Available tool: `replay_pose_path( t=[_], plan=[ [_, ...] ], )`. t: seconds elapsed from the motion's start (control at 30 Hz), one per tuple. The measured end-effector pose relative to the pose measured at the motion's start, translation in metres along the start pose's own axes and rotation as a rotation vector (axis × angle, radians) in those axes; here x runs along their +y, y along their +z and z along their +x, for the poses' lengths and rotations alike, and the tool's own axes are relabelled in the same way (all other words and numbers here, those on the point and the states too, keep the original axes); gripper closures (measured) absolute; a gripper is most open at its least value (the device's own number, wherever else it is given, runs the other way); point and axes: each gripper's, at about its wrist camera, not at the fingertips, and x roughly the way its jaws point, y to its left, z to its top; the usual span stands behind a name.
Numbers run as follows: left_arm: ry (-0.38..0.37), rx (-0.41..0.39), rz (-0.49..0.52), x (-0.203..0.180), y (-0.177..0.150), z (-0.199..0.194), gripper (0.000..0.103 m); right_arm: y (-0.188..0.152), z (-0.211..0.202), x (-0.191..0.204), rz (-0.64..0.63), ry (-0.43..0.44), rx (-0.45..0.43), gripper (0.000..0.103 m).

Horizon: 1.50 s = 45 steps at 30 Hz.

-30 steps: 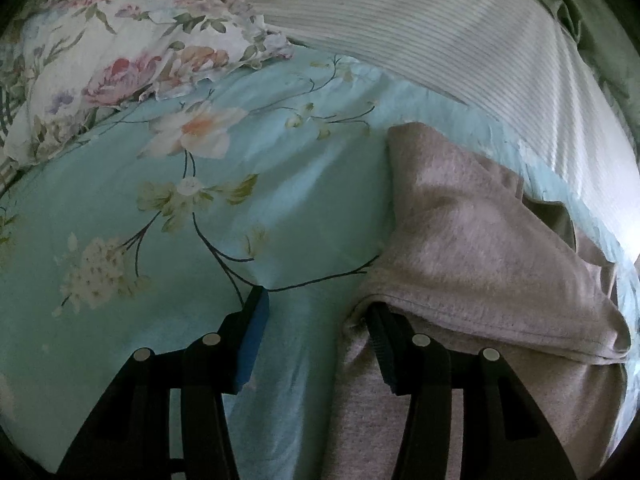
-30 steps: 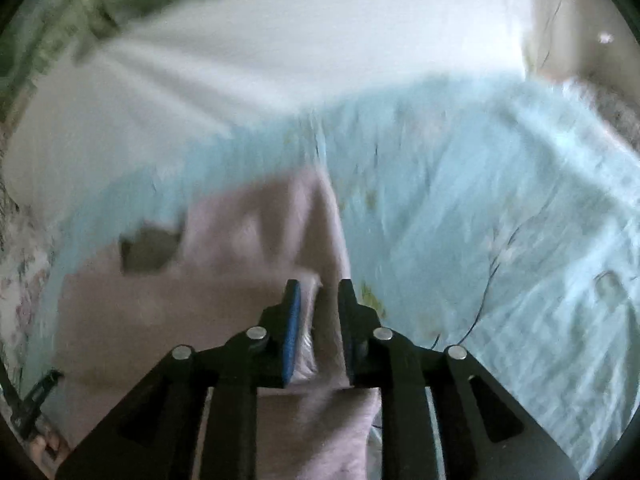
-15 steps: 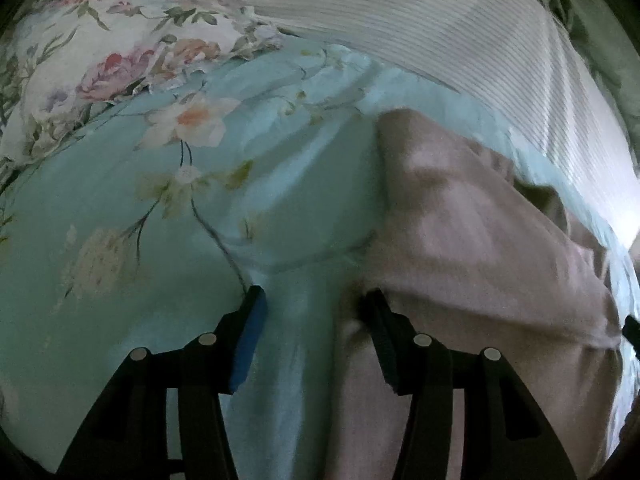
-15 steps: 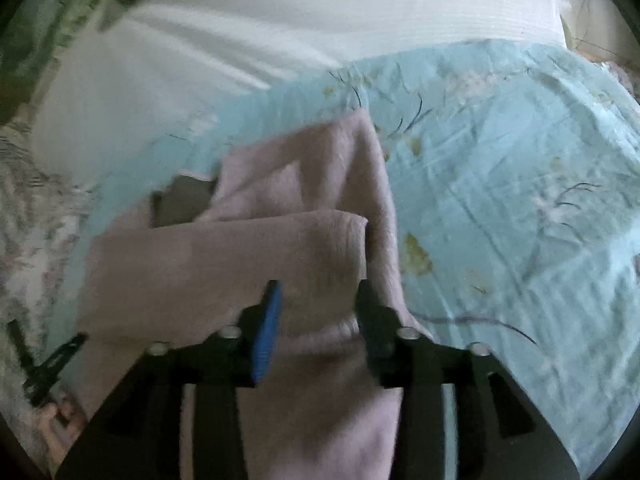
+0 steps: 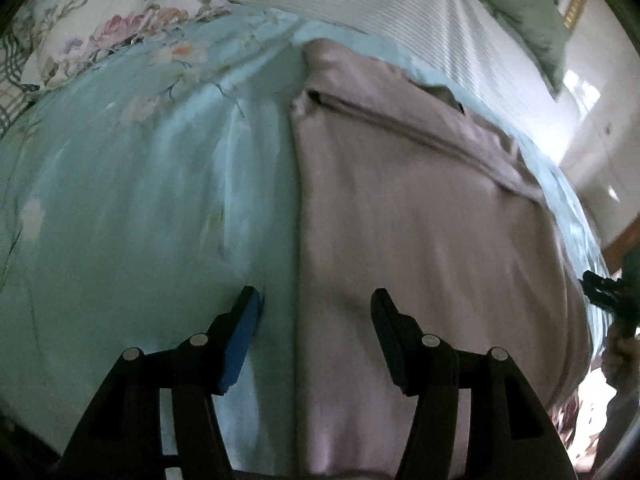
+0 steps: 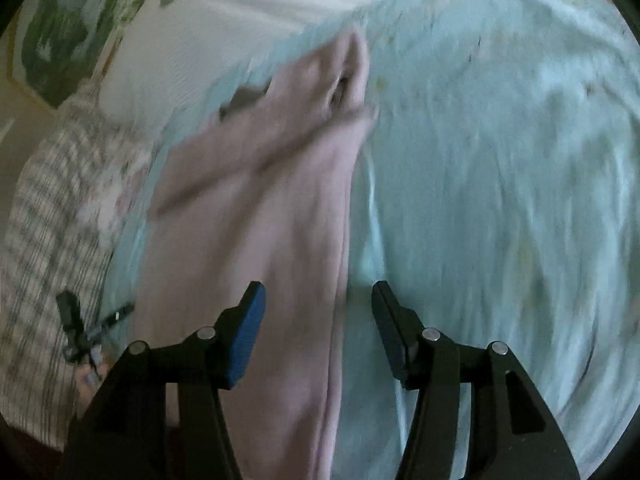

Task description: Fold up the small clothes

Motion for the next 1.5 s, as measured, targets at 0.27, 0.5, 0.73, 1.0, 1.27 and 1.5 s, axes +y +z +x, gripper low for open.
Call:
replay_pose_path(
  t=[0.27,0.5,0.73,1.0,1.27,1.5],
  plan=[
    [-0.040,0.045,0.117,-0.012,-0.069,-0.045,0.045,-0.073,-0.034,0.014,-0.099,0.219,0.103,0.046],
    [-0.157,0.127,0.046,0.011,-0.112,-0.046,0.045,-0.109,-0.047,0.005,-0.127,0.262,0.135,0.046],
    [-0.237,0.137,0.069,0.010,-0.121,-0.039,0.044,-0.134,-0.014,-0.003,-0.153,0.174,0.189,0.046],
    [-0.247,0.192,0.169,0.004,-0.129,-0.030,0.083,-0.142,0.014,0.019,-0.221,0.212,0.193,0.058],
    [-0.257,0.116,0.144,0.009,-0.135,-0.052,0.099,-0.140,-0.023,-0.011,-0.152,0.276,0.122,0.095],
    [-0.293,0.194,0.100,0.009,-0.127,-0.031,0.074,-0.130,-0.008,-0.031,-0.036,0.317,0.138,0.055]
  ],
)
